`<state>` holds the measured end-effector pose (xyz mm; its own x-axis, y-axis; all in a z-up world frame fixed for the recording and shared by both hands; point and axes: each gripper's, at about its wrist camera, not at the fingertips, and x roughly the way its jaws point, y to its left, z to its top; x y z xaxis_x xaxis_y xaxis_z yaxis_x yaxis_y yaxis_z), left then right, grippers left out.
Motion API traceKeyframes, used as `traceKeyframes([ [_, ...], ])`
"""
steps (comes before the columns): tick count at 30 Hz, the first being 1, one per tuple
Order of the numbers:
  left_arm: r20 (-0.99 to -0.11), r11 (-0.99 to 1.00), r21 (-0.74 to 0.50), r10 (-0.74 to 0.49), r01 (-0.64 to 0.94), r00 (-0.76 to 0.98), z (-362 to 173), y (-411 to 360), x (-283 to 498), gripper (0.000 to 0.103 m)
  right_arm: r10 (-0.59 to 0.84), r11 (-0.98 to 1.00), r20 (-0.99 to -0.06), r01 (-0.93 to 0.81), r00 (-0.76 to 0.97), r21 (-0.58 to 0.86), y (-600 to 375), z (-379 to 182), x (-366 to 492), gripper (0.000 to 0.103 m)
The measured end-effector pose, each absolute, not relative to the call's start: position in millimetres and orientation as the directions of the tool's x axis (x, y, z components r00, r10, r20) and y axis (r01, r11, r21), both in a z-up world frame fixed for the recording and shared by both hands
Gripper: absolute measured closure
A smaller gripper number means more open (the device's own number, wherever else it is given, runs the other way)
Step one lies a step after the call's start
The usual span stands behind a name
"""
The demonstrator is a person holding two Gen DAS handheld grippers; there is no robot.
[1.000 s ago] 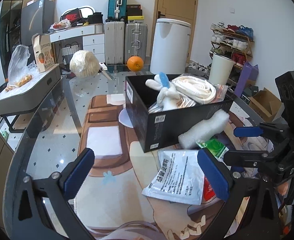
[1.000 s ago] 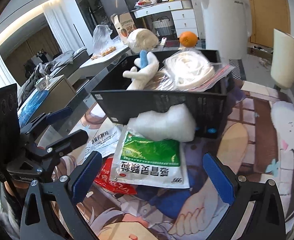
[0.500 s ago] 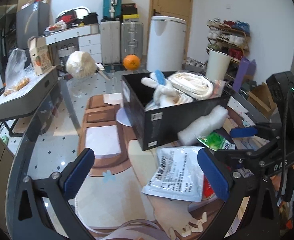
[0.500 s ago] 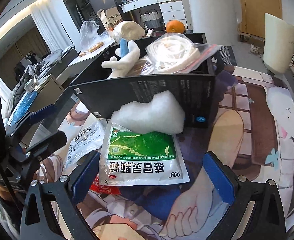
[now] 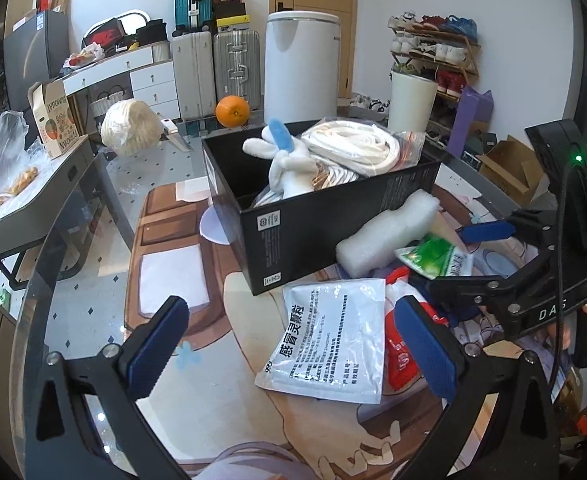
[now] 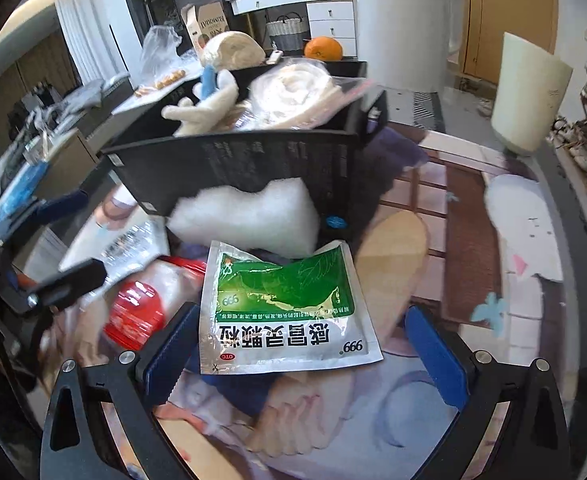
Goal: Organize soft objects
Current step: 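Move both grippers back toward the sachets lying beside the bin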
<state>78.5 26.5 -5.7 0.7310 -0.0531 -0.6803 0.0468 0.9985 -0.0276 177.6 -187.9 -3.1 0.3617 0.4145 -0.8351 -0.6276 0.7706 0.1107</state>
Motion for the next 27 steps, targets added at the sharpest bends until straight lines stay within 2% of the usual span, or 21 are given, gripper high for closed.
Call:
traceKeyframes([
  [9,-0.702,0.998,-0.037,-0.069,0.06,0.709,-12,25,81,0.0,0.349,0.752,-0.854,-0.659,0.387,0.009,-192,-9,175,0.001],
  [23,-0.707,0.997,-0.037,-0.076,0.071,0.703,-13,25,79,0.0,0.395,0.695,-0.843,-0.719,0.364,0.015,-181,-12,176,0.001],
  [25,-0.707,0.997,-0.036,-0.077,0.072,0.703,-13,25,79,0.0,0.405,0.696,-0.835,-0.718,0.373,0.017,-181,-12,175,0.003],
  [26,-0.708,0.997,-0.037,-0.078,0.073,0.702,-13,25,79,0.0,0.408,0.695,-0.833,-0.718,0.374,0.018,-181,-12,175,0.006],
  [27,-0.708,0.997,-0.037,-0.077,0.073,0.702,-13,25,79,0.0,0.414,0.694,-0.828,-0.72,0.378,0.018,-182,-11,175,0.016],
])
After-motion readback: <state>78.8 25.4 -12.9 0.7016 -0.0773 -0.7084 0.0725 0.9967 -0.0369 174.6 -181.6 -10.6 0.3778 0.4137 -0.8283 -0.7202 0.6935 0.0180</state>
